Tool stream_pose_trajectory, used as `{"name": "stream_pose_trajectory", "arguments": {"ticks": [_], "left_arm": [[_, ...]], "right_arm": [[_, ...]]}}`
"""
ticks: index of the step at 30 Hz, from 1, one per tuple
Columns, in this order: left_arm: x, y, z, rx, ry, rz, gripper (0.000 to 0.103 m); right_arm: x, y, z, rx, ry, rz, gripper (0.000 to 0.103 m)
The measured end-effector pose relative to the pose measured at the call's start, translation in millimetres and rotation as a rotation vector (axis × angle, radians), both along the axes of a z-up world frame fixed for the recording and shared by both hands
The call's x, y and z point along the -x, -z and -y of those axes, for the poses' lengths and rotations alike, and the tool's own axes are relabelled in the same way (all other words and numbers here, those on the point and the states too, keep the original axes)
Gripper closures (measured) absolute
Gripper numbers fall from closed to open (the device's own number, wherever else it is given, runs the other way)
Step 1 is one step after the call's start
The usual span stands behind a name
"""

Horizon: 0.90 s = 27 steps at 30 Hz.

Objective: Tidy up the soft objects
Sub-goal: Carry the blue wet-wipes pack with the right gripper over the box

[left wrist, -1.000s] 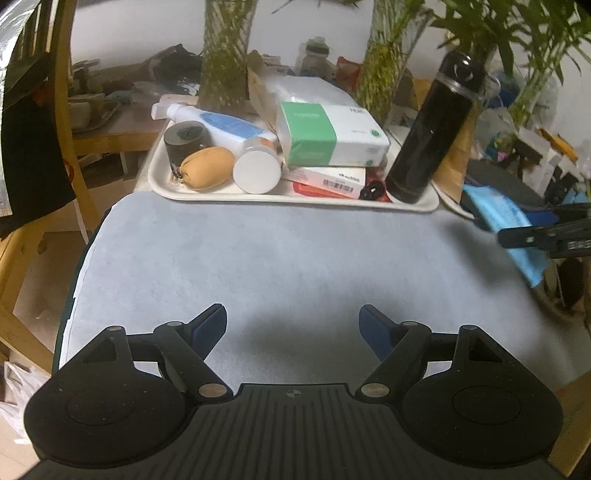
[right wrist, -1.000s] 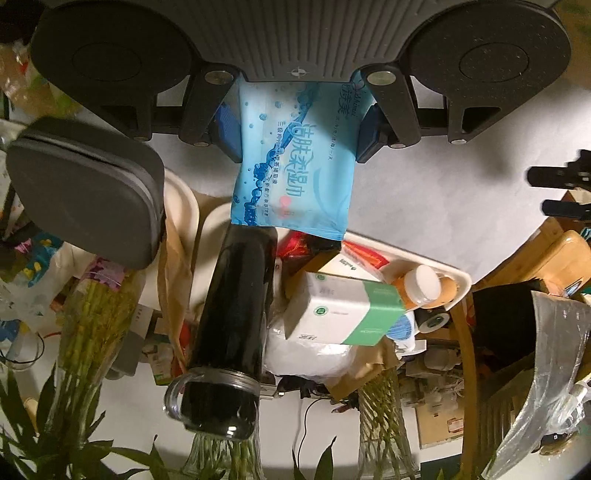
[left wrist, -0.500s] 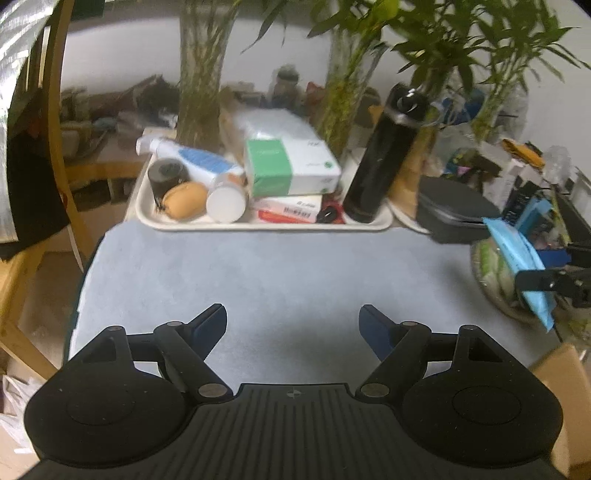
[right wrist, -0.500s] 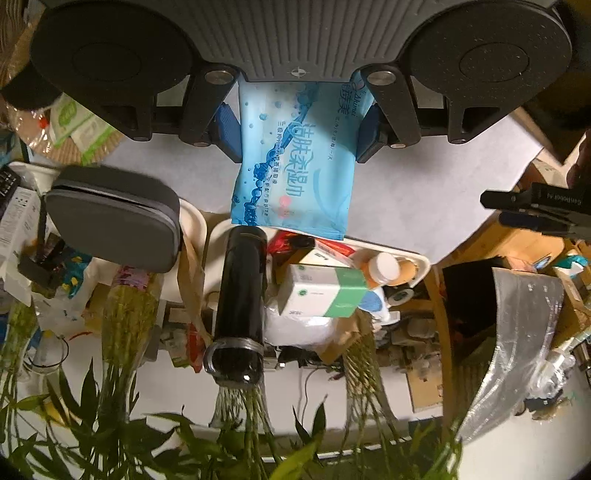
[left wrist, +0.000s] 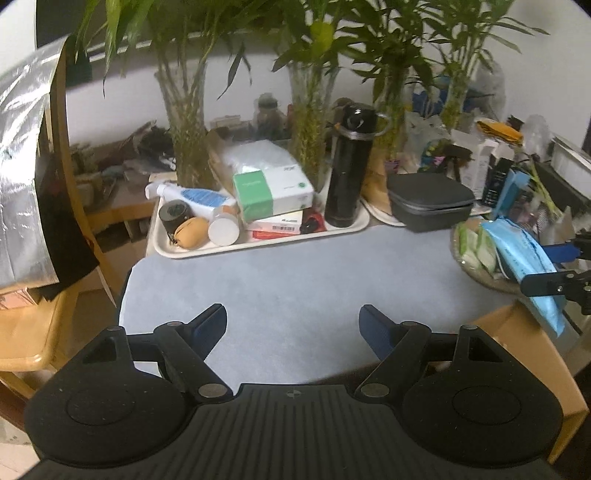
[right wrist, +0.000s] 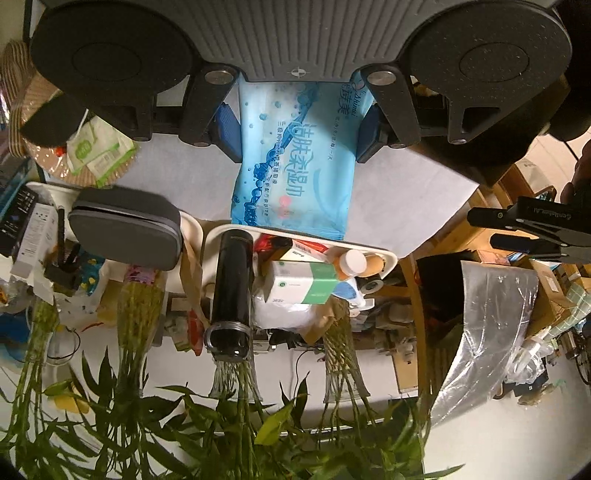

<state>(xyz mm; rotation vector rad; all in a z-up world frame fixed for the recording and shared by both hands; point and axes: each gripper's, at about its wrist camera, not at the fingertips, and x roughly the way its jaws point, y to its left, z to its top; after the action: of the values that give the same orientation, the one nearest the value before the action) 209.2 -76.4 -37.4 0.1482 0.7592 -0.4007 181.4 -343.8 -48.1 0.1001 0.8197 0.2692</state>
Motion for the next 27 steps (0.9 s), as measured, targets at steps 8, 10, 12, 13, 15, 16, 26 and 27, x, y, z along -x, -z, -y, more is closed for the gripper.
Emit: {"name": "stream_pose_trajectory", "arguments": {"ticks": [8,10,12,13,15,16,26,27], "left_arm": [[31.2,-19.0,-1.6,0.002,0.026,0.034,0.024],[39.2,-23.2,-2.0,0.005,0.028,0.039,0.024],[47.9,-26.4,-2.3,0.008,0.038,0.045,0.024],[52.6,-27.6,-2.4,0.009,0.043,0.049,0.024],[61.4,-29.7,-2.7,0.010,0.051,0.054,0.024],[66.0,-30.6,-2.9,0.012,0.054,0.055,0.024],[101.7,-29.1,-6.0,0.016,0.093,0.046,0.024],[104.3,-27.8,-6.2,0.015,0.096,0.045,0.024]], "right_arm": [[35.8,-13.4,3.8,-0.009,0.027,0.010,0.037],[44.1,-17.5,4.2,-0.013,0.033,0.015,0.037],[53.5,-20.8,3.6,-0.017,0.036,0.019,0.037],[59.1,-22.6,2.2,-0.020,0.036,0.022,0.037],[68.8,-24.0,0.1,-0.026,0.036,0.023,0.037],[74.8,-24.5,-1.9,-0.030,0.033,0.023,0.037],[122.7,-15.9,-11.9,-0.062,0.034,-0.007,0.037],[125.8,-15.4,-12.7,-0.066,0.035,-0.010,0.037]]}}
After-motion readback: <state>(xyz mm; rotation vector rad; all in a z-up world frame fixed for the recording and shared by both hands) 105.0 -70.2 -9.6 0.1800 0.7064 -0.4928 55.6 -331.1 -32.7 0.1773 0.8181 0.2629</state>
